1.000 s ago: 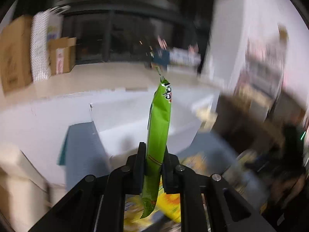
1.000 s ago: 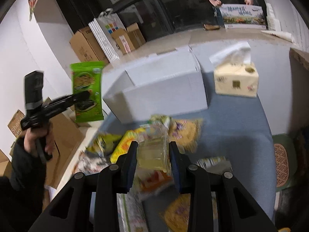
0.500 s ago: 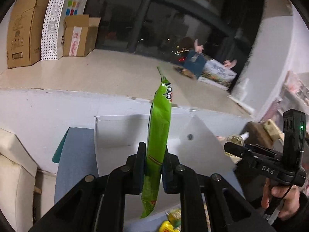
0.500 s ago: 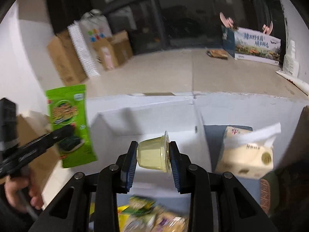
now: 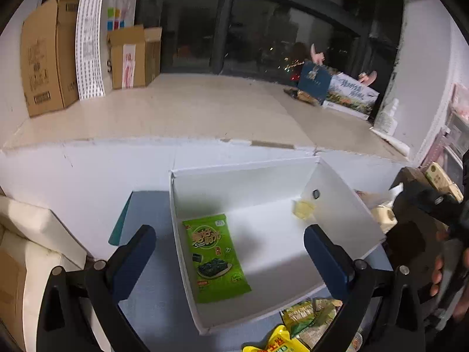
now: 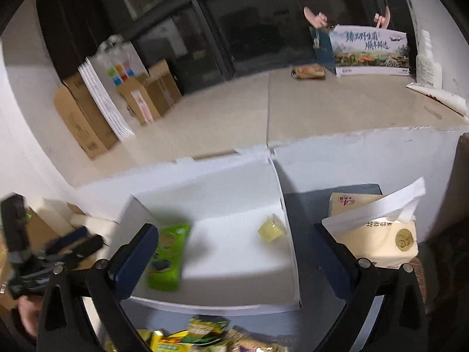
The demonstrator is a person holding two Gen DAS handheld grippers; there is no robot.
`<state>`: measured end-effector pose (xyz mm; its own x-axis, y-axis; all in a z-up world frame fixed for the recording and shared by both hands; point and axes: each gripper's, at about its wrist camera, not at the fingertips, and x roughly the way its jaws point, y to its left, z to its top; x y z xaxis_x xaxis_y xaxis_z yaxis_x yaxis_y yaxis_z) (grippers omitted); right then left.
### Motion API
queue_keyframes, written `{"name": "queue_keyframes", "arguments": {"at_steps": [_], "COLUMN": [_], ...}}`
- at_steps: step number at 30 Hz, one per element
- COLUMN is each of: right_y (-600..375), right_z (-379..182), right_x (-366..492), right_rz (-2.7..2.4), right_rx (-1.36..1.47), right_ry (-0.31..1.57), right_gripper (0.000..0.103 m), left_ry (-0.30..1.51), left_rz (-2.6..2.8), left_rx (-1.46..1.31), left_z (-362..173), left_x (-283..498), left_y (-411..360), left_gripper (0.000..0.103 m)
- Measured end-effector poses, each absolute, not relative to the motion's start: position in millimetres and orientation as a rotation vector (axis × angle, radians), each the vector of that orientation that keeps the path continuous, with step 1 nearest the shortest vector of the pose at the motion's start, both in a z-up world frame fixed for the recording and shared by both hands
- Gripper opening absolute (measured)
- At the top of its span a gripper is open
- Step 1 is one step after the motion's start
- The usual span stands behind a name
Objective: Organize snacks
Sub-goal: 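Lower both held snacks into the white box and open both grippers, then grasp the printed pastry bag with the left gripper while the right grasps the balloon-print bag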
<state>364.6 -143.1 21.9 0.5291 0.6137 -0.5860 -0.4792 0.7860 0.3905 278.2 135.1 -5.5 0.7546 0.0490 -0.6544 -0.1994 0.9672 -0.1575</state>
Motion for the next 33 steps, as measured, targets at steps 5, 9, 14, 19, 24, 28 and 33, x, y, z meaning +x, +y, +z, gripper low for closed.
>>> {"name": "queue_keyframes", "arguments": {"at_steps": [5,9,14,19,24,28,33], "right_y": [-184,-210,-229,-239,-251,-266,-285], "right_z": [54,72,87,76,46,20,0], "right_x": [324,282,223,170,136,119,110], "right_rz": [0.778,0.854,0.846,0.843,0.77,0.728,0.674], "right_rx": [0.354,0.414,0.325,0.223,0.143,0.156,0.165], "right_ry": [0.701,0.625,0.534,0.535,0.582,0.63,0.662], "right_gripper": [0.103,0.103,0.103,0.103,0.103,0.103,0.103], "left_ry": [0.635,0.589,0.551,0.568,0.614,0.647,0.636], "left_rz": [0.098,0.061,0.012,-0.012,-0.056,-0.07,-0.089], "left_rx": [-0.223,-0.226,-0.185,-0.153,-0.167,-0.167,-0.192], "left_z": [25,50,61,49,16,-5,-12], "left_x": [243,210,168,127,92,71,48], "left_y": [123,109,86,64,46,38,37], "left_gripper": [0.103,0.103,0.103,0.103,0.103,0.103,0.103]}}
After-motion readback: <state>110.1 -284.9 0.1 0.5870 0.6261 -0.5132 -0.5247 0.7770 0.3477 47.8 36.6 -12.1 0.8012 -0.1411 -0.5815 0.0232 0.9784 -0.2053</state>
